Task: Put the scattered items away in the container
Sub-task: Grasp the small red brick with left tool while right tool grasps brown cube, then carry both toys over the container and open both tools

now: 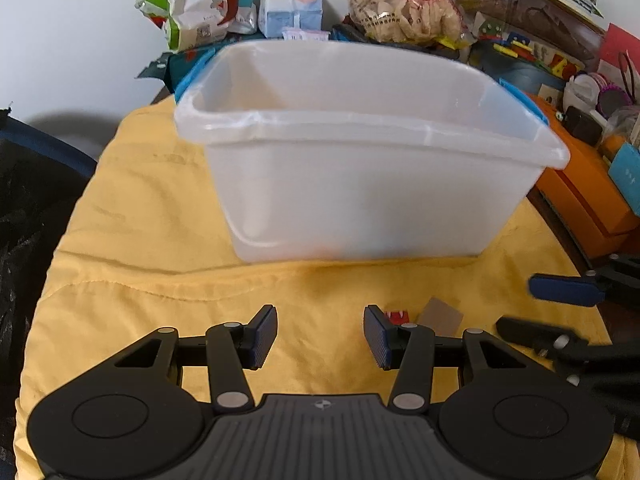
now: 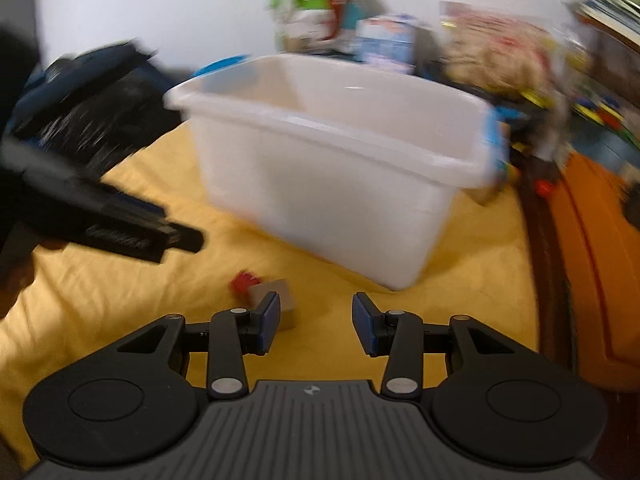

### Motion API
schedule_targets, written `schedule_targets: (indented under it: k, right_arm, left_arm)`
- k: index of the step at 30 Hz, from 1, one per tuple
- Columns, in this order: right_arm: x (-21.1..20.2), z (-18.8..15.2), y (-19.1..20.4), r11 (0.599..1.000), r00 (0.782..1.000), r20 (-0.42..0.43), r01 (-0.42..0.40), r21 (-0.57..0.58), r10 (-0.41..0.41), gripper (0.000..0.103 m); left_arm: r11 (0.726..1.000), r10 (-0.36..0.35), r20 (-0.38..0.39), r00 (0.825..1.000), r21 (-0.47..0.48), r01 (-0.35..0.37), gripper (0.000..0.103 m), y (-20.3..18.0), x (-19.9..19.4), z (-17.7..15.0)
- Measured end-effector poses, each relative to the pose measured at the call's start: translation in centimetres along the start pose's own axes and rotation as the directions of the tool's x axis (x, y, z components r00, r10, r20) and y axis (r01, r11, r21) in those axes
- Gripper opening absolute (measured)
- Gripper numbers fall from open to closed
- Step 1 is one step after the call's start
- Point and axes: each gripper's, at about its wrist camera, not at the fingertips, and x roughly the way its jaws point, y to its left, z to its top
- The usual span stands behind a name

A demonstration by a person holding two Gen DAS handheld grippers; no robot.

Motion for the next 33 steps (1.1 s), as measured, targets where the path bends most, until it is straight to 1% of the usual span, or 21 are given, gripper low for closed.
schedule_targets:
  k: [2,3,4,5,6,7,8,9,10,12,14,17,20,21,22,24,25,27,30,31,33]
  right_arm:
    - [1.0,0.2,1.3,0.997,0.999,-0.022,-0.033,-0.063,0.032,0.040]
    - [2.1,0.1,1.9,0.995,0.998,-0.051,-0.027,-0.098,0.023,0.040]
    - [3.1,0.0,2.3,0.992,0.997,-0.071,0.000,-0.127,-0.009,0.040]
    - [4.1,-0.3,2.5,0.987,0.996,-0.075,0.037,-0.155,-0.049,0.041]
    - [4.8,-0.5,2.5,0.984,0.996,-0.067,0.054,-0.170,-0.067,0.042]
    - [5.4,-0.6,2.3,0.984,0.996,-0.058,0.052,-0.172,-0.063,0.043]
    - [5.9,-0.8,2.0,0.985,0.998,-0.053,0.035,-0.166,-0.044,0.042]
    - [6.4,-0.9,1.5,0.988,0.998,-0.065,-0.006,-0.154,-0.004,0.034]
    - [6.6,-1.1,1.0,0.991,0.996,-0.078,-0.042,-0.128,0.032,0.033]
    - [6.1,-1.3,0.0,0.996,0.995,-0.081,-0.062,-0.061,0.057,0.033]
    - [5.1,-2.0,-0.8,0.998,0.995,-0.083,-0.049,-0.036,0.046,0.033]
    - [3.9,-3.4,-2.0,1.000,0.995,-0.103,-0.020,-0.006,0.020,0.033]
    - [3.2,-4.8,-2.1,1.000,0.993,-0.117,0.000,0.017,0.002,0.033]
    - [3.3,-4.7,-2.0,1.000,0.993,-0.121,0.003,0.019,0.000,0.033]
    - [3.3,-4.8,-1.9,1.000,0.993,-0.122,0.007,0.017,-0.005,0.033]
    - [3.3,-5.0,-1.4,1.000,0.994,-0.111,0.024,0.007,-0.023,0.035]
    - [3.4,-5.0,-1.3,0.999,0.994,-0.103,0.035,0.005,-0.034,0.036]
    - [3.6,-5.0,-1.3,0.999,0.995,-0.089,0.042,0.014,-0.041,0.036]
    - [3.3,-4.9,-1.9,0.998,0.996,-0.087,0.027,0.063,-0.022,0.033]
    - [3.3,-4.7,-1.9,0.997,0.996,-0.092,0.023,0.067,-0.016,0.033]
    - [2.5,-4.0,-1.9,0.998,0.997,-0.083,0.013,0.062,-0.007,0.032]
  left_arm:
    - [1.000,0.001,-0.013,1.000,-0.002,-0.001,0.052,0.0,0.2,-0.3]
    - [1.000,-0.003,-0.017,1.000,-0.002,0.003,0.052,0.0,0.2,-0.4]
    - [1.000,-0.009,-0.021,1.000,0.003,0.009,0.052,0.0,0.2,-0.5]
    - [1.000,-0.013,-0.022,1.000,0.011,0.014,0.052,-0.1,0.1,-0.5]
    - [1.000,-0.021,-0.022,1.000,0.021,0.022,0.052,-0.2,0.1,-0.6]
    - [0.999,-0.038,-0.027,0.999,0.030,0.038,0.052,-0.3,0.2,-0.7]
    - [0.997,-0.059,-0.035,0.998,0.038,0.060,0.052,-0.3,0.3,-0.7]
    - [0.996,-0.077,-0.043,0.996,0.047,0.079,0.052,-0.5,0.5,-0.8]
    - [0.993,-0.094,-0.051,0.994,0.059,0.097,0.052,-0.8,0.7,-0.9]
    - [0.987,-0.129,-0.068,0.989,0.088,0.135,0.052,-1.5,1.2,-1.0]
    - [0.981,-0.148,-0.079,0.986,0.114,0.156,0.052,-2.2,1.9,-1.1]
    - [0.978,-0.151,-0.083,0.985,0.135,0.161,0.052,-3.2,3.1,-1.0]
    - [0.978,-0.163,-0.093,0.982,0.119,0.174,0.051,-3.5,4.8,-0.7]
    - [0.978,-0.166,-0.077,0.983,0.115,0.174,0.051,-3.5,5.1,-0.6]
    - [0.978,-0.166,-0.064,0.984,0.116,0.172,0.049,-3.5,5.3,-0.5]
    - [0.978,-0.151,-0.058,0.987,0.136,0.158,0.025,-3.8,5.4,-0.3]
    - [0.977,-0.147,-0.056,0.987,0.150,0.154,0.022,-3.9,5.3,-0.3]
    - [0.971,-0.166,-0.057,0.985,0.166,0.173,0.022,-3.9,4.7,-0.6]
    - [0.964,-0.175,-0.059,0.983,0.194,0.183,0.022,-4.1,3.5,-0.7]
    - [0.962,-0.186,-0.048,0.981,0.196,0.192,0.022,-4.1,2.7,-0.5]
    - [0.955,-0.221,0.011,0.975,0.206,0.214,0.022,-4.1,0.1,0.6]
